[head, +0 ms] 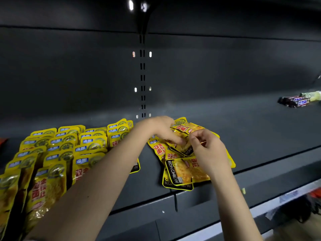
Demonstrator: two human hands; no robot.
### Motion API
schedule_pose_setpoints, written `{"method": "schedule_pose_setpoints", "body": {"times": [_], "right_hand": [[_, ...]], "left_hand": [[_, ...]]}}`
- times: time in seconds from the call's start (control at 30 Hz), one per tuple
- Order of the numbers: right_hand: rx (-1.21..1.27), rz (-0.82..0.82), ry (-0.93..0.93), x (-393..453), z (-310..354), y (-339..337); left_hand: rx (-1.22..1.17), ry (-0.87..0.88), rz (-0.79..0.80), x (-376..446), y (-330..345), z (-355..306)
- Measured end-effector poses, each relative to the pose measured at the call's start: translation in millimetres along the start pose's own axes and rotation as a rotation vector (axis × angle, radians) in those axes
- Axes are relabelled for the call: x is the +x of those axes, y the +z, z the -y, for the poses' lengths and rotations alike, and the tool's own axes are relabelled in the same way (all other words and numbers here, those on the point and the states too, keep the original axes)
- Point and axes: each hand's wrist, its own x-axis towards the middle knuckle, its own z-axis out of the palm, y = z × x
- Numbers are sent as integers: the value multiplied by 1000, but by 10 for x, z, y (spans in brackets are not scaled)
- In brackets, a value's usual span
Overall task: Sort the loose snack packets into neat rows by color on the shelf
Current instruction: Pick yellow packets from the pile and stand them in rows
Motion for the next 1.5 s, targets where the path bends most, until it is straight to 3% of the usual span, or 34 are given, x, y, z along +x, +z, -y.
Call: {"method": "schedule_pose_setpoints", "body": {"times": [0.2,0.33,0.6,0.77,0.87,0.97,1.17,1.37,1.5], "right_hand": [[-10,-30,46,25,-89,-131],[8,-11,70,66,-141,-147],[-49,43,11,345,-55,-226],[-184,204,17,648,57,-67],[-391,266,82,851,98,50],[-596,332,137,945,187,115],[-655,466,213,882,170,230],[-757,356,145,840,105,389],[-685,292,53,775,207,347]], "left_hand": [[-10,-7,43,50,-3,-61],[-20,-59,-22,14,14,-46],[-294,-175,-328,-342,-116,58],[-532,-269,-619,-795,-156,127],[-719,-319,-755,-1028,-49,153],[-935,-373,-816,-1187,119,169],[-1158,-428,-823,-1374,316,295],[-1214,-442,-1034,-1454,386,386],[-1169,-442,-1139,-1495,415,401]]}}
